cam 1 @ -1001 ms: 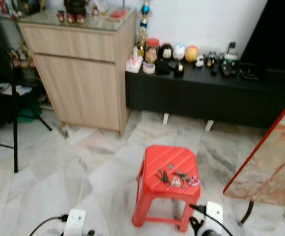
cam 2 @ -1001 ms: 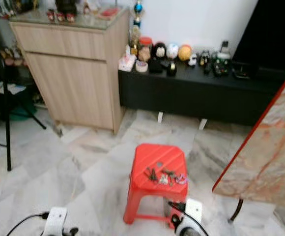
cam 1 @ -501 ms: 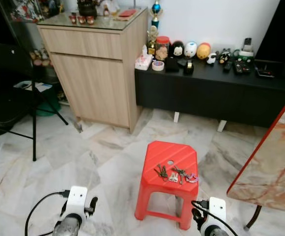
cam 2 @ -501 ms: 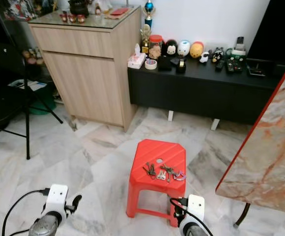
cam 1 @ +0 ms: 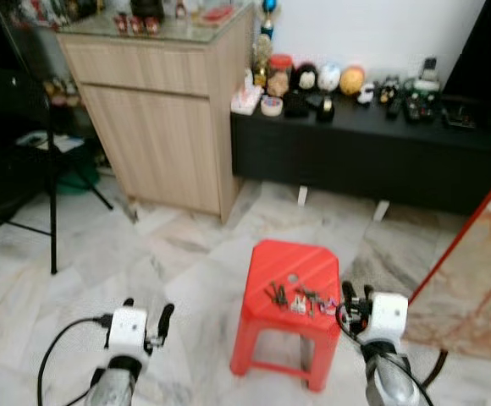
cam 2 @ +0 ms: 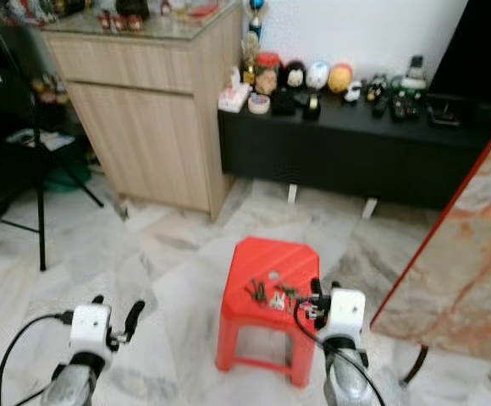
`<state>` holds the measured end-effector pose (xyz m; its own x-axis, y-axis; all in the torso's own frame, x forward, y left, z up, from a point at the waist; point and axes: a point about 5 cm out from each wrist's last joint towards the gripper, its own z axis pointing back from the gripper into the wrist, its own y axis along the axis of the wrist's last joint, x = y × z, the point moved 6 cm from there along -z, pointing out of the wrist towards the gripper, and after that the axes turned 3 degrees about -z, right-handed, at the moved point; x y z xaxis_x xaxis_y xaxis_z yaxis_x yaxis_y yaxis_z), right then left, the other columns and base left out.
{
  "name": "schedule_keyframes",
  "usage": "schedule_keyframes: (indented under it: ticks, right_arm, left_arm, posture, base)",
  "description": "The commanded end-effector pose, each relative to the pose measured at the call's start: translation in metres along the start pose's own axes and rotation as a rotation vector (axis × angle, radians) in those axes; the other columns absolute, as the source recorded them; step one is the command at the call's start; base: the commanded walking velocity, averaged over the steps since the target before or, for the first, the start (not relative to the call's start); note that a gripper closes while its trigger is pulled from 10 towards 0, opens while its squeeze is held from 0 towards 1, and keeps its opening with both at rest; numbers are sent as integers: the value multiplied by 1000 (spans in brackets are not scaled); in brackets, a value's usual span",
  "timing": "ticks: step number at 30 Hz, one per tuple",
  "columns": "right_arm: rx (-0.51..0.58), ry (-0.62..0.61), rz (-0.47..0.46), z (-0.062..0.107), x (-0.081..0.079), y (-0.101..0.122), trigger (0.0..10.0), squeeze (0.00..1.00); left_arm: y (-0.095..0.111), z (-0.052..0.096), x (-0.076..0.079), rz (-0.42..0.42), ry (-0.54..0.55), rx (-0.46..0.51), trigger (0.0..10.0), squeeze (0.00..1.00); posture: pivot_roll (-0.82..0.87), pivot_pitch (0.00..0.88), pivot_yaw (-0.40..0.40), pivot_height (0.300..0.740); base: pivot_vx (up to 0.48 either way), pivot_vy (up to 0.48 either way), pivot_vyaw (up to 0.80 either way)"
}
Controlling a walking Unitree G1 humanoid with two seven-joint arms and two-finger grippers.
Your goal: Hang keys on a hook
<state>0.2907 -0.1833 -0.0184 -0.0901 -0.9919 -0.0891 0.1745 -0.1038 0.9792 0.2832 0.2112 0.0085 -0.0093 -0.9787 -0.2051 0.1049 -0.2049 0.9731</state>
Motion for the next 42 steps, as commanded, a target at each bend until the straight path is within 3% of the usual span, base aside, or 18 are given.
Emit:
schedule_keyframes:
  ticks: [1,5,8,15,22,28,42]
  right_arm:
    - [41,-15,-8,2,2,9,10000,0]
    - [35,-19,-3,18,8,6,10000,0]
    - [30,-40,-15,21,13,4,10000,0]
    - [44,-55,-28,18,12,11,10000,0]
    - [46,-25,-40,18,0,14,10000,0]
    - [30,-52,-86,18,3,14,10000,0]
    - [28,-54,-100,13,-3,20,10000,0]
  left_arm:
    - [6,1,-1,14,5,20,10000,0]
    - [13,6,-3,37,19,30,10000,0]
    - [11,6,-3,46,22,22,10000,0]
    - [10,4,-1,57,11,5,10000,0]
    - [16,0,-8,56,22,5,10000,0]
    - [18,-1,-6,64,13,-4,10000,0]
    - [31,-11,-3,74,1,16,10000,0]
  posture:
    - [6,0,-53,740]
    - [6,0,-57,740]
    - [2,0,-51,740]
    - [-7,0,-43,740]
    - [2,0,-43,740]
    - [5,0,-36,740]
    - [12,0,-27,740]
  base:
    - [0,0,0]
    - [0,0,0]
    - [0,0,0]
    - [0,0,0]
    - [332,0,295]
    - [412,0,103]
    - [346,0,0]
